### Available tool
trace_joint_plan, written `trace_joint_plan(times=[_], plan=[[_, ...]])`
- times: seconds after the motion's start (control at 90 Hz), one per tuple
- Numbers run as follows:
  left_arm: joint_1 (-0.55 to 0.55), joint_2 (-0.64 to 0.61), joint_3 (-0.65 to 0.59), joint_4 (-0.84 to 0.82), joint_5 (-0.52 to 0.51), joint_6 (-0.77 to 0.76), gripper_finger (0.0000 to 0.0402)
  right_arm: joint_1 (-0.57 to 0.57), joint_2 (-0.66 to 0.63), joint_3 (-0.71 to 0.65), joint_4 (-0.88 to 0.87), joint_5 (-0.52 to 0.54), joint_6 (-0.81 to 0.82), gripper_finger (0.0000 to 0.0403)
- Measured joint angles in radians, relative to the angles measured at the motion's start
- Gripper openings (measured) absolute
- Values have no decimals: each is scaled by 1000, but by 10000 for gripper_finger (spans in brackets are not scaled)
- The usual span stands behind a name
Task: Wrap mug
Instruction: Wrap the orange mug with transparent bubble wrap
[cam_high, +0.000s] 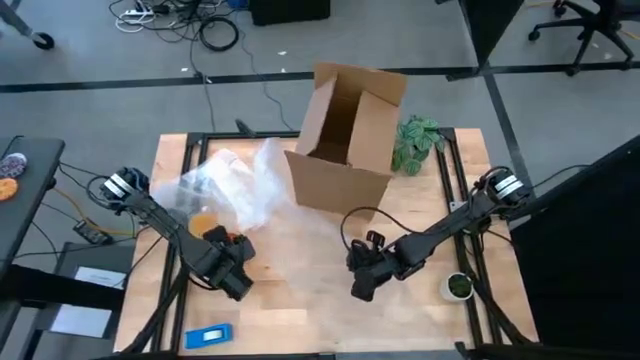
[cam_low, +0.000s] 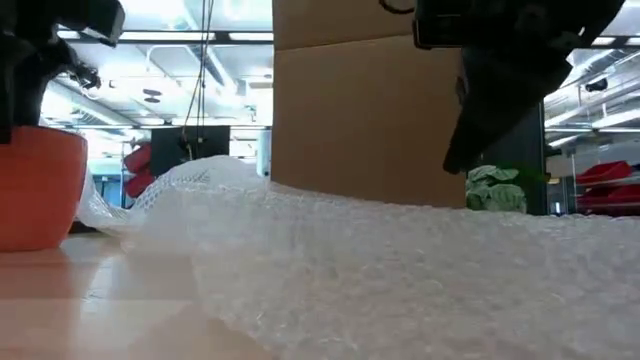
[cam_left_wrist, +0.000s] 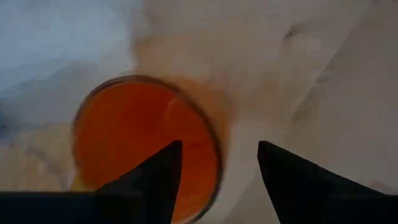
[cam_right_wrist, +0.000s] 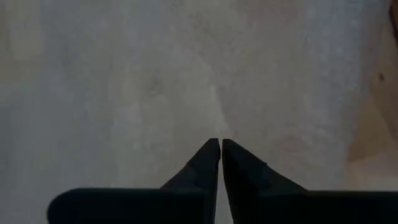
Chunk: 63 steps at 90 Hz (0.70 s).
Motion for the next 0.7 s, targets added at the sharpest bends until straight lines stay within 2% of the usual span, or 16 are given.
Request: trace_joint_plan(times=[0.078,0.2,0.256,0.322,0.4,0.567,0.7], plan=[[0,7,0,14,0,41,128,-3,0,0,35,0,-12,0],[0,24,0,-1,-5,54,36,-21,0,-8,157,-8,-64,0],[0,32,1,0,-3,63,14,-40,18,-13,228,-1,-93,0],[0,37,-1,-15,-13,76,9,-70,66,-13,315,-11,-139,0],[0,37,3,-19,-29,70,4,-109,154,7,404,-73,-187,0],[-11,37,101,-116,-74,68,2,-176,360,141,421,-173,-236,0],[-20,25,203,-125,-162,84,2,-198,482,299,432,-348,-327,0]])
